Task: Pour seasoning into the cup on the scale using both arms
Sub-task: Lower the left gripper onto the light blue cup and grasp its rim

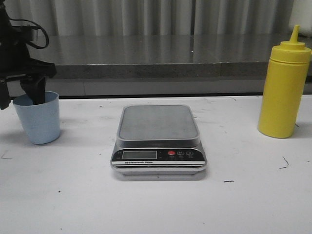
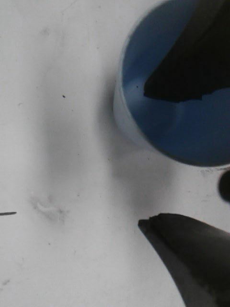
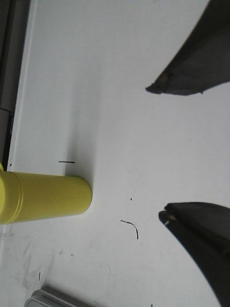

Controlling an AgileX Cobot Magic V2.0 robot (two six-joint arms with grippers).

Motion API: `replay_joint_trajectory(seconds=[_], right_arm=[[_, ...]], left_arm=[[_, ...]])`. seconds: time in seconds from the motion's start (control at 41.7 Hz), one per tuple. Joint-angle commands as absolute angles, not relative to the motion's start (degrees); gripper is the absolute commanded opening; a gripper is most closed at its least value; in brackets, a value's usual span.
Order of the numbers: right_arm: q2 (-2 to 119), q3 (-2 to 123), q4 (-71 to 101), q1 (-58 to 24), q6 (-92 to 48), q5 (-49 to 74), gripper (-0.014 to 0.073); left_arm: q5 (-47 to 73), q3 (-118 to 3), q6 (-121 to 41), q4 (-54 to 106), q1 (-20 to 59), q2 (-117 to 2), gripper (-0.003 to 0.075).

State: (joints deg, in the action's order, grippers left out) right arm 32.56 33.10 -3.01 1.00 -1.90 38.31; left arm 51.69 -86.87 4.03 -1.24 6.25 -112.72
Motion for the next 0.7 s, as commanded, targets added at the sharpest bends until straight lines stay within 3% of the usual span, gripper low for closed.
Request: replay_joint_trajectory(seconds=[0.0, 0.216, 0.384, 0.671], right_arm=[[33.0, 34.5, -3.6, 1.3, -2.4, 34.5, 0.0500], [33.0, 34.5, -3.6, 1.3, -2.4, 34.5, 0.0500], [33.0, 34.5, -3.6, 1.3, -2.4, 34.5, 0.0500], [33.0, 34.5, -3.6, 1.3, -2.4, 34.5, 0.0500]], left_arm=[[49.8, -88.8, 3.9, 0.0, 6.1, -110.0, 0.0387], [50.9, -88.8, 3.9, 0.0, 6.1, -110.0, 0.0133], [52.0, -88.8, 3.9, 0.0, 6.1, -110.0, -0.0011], [52.9, -89.2, 3.9, 0.0, 8.3, -104.5, -0.0020]])
